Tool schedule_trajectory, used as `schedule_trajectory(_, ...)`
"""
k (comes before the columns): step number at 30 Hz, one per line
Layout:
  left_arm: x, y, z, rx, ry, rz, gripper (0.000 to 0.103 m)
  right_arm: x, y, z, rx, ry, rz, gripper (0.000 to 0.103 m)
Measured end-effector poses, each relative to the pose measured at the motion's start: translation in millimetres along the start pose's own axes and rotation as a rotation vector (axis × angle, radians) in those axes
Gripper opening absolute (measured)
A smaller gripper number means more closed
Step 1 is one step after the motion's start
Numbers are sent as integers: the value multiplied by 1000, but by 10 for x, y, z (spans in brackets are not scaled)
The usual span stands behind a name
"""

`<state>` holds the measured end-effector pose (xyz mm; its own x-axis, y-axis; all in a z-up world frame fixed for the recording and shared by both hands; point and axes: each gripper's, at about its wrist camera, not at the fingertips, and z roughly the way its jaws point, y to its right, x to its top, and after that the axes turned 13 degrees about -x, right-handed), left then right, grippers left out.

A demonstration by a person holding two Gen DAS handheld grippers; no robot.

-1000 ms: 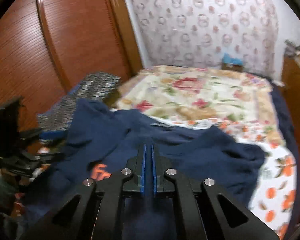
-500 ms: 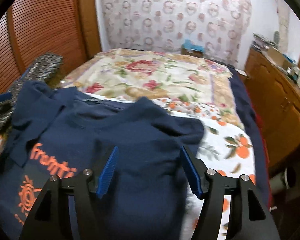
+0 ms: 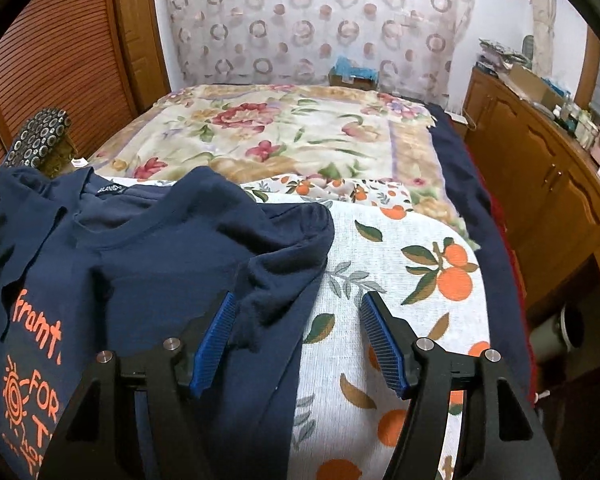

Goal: Fold small clothes
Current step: 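Fold the shirt side inward with the right gripper and release, then grasp the navy shirt edge with both grippers and lift it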

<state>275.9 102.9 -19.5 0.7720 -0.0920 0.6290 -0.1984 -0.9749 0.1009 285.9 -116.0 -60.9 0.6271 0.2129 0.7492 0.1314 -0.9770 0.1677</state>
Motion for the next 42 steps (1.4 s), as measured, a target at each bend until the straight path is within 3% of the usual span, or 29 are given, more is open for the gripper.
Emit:
schedule_trajectory(5, -16, 28, 46, -26, -8, 6, 50, -10, -27, -9, 6, 13, -2, 67)
schedule_trajectory(6, -18, 45, 54, -23, -9, 16, 29, -17, -27, -8, 8, 16, 0, 67)
schedule_trajectory(15, 79, 3, 175, -4, -35, -3, 25, -68, 34, -15, 8, 18, 0, 67)
schedule_trajectory(17, 75, 32, 144, -38, -14, 8, 3, -72, 35, -14, 8, 18, -1, 67)
schedule_trajectory(19, 71, 121, 44, -103, 24, 25, 3, -79, 31, -15, 8, 19, -1, 67)
schedule_trajectory(26, 96, 422, -401, -169, 143, 67, 3, -32, 154, 18, 32, 4, -14, 67)
schedule_trajectory(29, 67, 443, -507, -173, 160, 65, 3, 65, 150, 100, 19, -5, -17, 57)
schedule_trajectory(33, -37, 455, -624, -179, 171, 61, 3, 105, 120, 119, 67, -2, -14, 17)
schedule_trajectory(36, -164, 486, -707, -179, 181, 76, 3, 21, 48, 9, 88, 29, -38, 11)
schedule_trajectory(42, -414, 565, -924, -198, 213, 53, 3, -196, 160, -560, 84, 192, 3, 9)
